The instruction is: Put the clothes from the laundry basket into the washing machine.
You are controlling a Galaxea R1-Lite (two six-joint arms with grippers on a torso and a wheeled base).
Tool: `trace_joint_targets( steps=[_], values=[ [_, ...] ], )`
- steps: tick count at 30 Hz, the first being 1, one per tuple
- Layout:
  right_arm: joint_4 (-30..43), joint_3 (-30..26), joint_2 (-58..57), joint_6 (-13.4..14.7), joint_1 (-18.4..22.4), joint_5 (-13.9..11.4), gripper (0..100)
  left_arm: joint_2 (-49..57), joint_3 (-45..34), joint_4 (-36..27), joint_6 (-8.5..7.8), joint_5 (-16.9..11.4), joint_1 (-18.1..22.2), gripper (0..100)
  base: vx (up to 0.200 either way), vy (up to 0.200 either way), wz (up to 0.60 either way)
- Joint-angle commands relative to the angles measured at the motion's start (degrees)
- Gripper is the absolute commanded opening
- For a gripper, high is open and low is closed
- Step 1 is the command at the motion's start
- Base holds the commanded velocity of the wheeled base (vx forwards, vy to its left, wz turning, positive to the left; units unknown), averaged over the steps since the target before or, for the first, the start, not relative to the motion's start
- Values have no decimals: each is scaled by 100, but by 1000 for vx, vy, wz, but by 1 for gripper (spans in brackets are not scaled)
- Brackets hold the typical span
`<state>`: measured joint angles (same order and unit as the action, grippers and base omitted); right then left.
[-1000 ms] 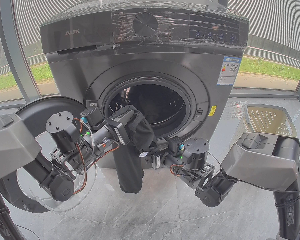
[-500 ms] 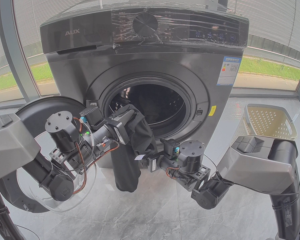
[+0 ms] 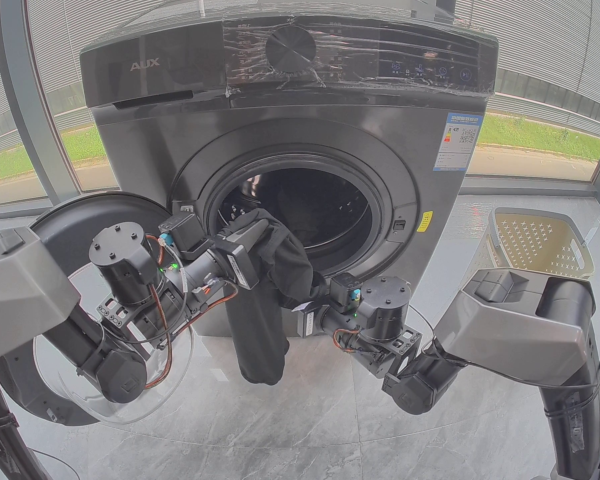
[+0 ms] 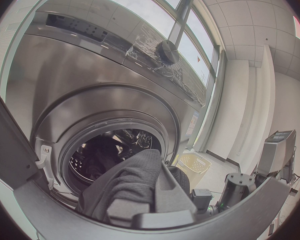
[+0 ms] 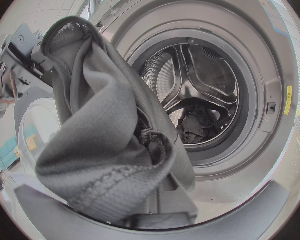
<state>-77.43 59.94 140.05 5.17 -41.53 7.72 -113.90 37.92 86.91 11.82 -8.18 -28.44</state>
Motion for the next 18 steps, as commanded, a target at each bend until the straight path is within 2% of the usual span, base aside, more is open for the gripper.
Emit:
trace_joint_targets(
  steps=[1, 5, 7, 8, 9, 11, 15, 16, 18],
  values=[
    [-8, -123, -346, 2, 66, -16, 0, -54, -57, 2, 4, 1, 102, 0, 0, 0, 0],
    [88, -853, -1102, -25, 348, -104, 0, -106, -84, 2, -5, -35, 251, 0, 0, 0, 0],
    [88, -993, -1260, -33, 427, -148, 0, -106, -92, 2, -14, -35, 269, 0, 0, 0, 0],
    [79, -1230, -1524, -69, 567, -271, 0, -115, -127, 2, -22, -43, 286, 0, 0, 0, 0],
    [79, -1230, -1524, -69, 567, -271, 0, -115, -127, 2, -22, -43, 286, 0, 0, 0, 0],
    [9, -1626, -1814, -86, 761, -403, 0, -106, -136, 2, -22, -43, 286, 0, 0, 0, 0],
    [-17, -1784, -1972, -113, 857, -508, 0, -89, -154, 2, -40, -43, 286, 0, 0, 0, 0],
    [-184, -1907, -2131, -148, 972, -666, 0, -54, -163, 2, -57, -52, 278, 0, 0, 0, 0],
    [-378, -1934, -2227, -157, 1033, -798, 0, -19, -207, 2, -49, -52, 234, 0, 0, 0, 0]
  ],
)
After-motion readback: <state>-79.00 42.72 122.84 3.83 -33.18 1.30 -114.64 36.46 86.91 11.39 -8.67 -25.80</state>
